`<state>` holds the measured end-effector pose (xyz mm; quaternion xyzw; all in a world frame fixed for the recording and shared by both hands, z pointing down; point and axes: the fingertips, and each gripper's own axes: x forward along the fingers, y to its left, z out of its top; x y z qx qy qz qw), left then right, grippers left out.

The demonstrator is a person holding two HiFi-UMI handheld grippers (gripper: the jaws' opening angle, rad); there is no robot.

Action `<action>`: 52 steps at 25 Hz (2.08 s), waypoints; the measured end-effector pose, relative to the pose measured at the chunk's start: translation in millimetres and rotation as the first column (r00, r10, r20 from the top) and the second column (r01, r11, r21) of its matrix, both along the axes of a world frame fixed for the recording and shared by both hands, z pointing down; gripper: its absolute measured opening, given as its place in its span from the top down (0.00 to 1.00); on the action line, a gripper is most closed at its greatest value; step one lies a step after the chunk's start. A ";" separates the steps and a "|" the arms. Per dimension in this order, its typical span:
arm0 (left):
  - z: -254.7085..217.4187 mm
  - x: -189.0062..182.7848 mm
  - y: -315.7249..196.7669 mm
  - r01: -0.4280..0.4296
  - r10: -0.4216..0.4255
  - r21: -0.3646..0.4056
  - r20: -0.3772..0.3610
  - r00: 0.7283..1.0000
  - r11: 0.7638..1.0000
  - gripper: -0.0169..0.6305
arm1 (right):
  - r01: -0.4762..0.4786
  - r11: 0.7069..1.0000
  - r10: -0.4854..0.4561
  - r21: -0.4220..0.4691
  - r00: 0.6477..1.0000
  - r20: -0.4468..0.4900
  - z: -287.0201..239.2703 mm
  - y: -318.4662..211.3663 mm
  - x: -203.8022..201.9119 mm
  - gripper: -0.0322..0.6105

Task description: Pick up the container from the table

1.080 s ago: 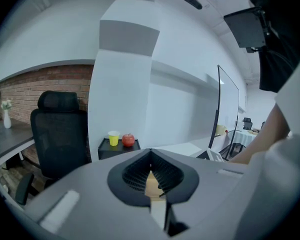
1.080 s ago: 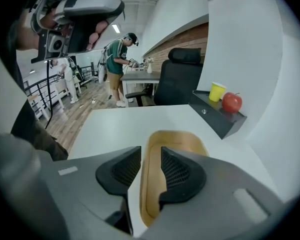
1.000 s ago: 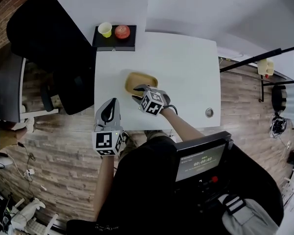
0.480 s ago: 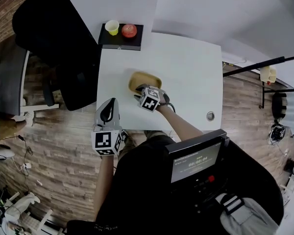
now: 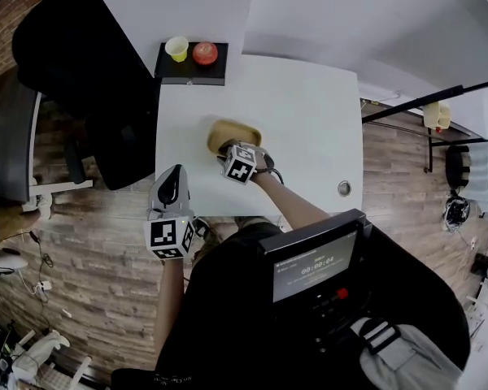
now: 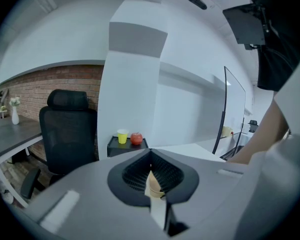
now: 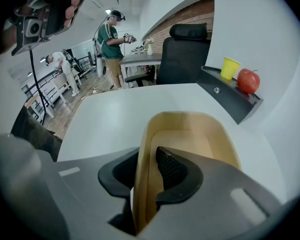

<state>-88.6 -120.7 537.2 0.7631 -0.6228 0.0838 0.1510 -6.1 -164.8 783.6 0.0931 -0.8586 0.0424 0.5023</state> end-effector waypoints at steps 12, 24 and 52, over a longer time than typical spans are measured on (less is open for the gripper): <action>-5.9 -9.4 -6.6 -0.025 0.025 0.019 0.002 1.000 0.999 0.98 | -0.024 1.000 0.024 0.011 1.000 -0.009 -9.6 -0.8 -5.8 0.88; -11.2 -21.5 -8.1 -0.057 0.058 0.041 -0.004 0.998 0.997 0.98 | -0.138 0.990 0.138 -0.007 0.990 0.034 -24.7 -14.8 -9.6 0.90; -25.9 -27.4 -19.8 -0.142 0.141 0.091 0.009 0.990 0.986 0.98 | -0.388 0.917 0.397 -0.095 0.856 0.332 -115.5 -37.0 -21.3 0.91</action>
